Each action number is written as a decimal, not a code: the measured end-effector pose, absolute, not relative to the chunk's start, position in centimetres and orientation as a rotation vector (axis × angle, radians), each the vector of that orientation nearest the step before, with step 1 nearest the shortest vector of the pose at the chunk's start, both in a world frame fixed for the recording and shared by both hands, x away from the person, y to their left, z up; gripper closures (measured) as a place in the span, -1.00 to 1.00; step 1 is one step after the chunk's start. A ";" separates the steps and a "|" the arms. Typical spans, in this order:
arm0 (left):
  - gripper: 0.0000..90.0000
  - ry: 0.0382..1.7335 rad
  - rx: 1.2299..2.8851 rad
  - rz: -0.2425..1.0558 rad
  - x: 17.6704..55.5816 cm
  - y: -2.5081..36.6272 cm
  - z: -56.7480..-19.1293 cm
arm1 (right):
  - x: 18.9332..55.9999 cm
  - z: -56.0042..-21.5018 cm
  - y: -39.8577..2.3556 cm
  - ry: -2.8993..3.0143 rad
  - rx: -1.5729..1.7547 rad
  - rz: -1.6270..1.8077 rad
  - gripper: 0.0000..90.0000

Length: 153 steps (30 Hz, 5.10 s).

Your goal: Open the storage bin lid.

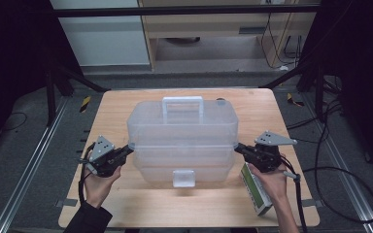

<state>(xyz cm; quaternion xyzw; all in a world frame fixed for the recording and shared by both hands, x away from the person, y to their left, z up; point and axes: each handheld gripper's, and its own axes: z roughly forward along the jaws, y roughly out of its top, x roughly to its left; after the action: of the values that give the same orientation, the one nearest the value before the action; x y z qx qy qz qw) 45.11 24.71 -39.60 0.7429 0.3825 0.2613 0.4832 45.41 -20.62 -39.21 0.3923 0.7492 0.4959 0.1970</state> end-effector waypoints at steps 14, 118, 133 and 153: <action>0.98 0.931 1.789 0.648 46.7 24.2 -38.0 | 46.5 -37.6 -20.2 2.084 1.071 1.433 0.99; 0.69 1.020 1.700 0.803 53.4 23.4 -32.8 | 46.8 -41.5 -19.9 2.246 1.235 1.191 0.72; 0.73 1.070 1.665 0.846 56.5 22.5 -31.8 | 46.8 -41.5 -19.9 2.250 1.232 1.196 0.72; 0.75 1.114 1.657 0.842 59.9 22.0 -31.7 | 46.9 -41.5 -19.9 2.256 1.224 1.186 0.71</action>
<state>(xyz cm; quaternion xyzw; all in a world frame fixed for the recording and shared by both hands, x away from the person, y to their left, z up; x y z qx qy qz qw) 59.91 21.96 -31.66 0.6755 0.4541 0.3435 0.4684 46.89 -19.88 -41.50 0.4275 0.7882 0.4141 0.1565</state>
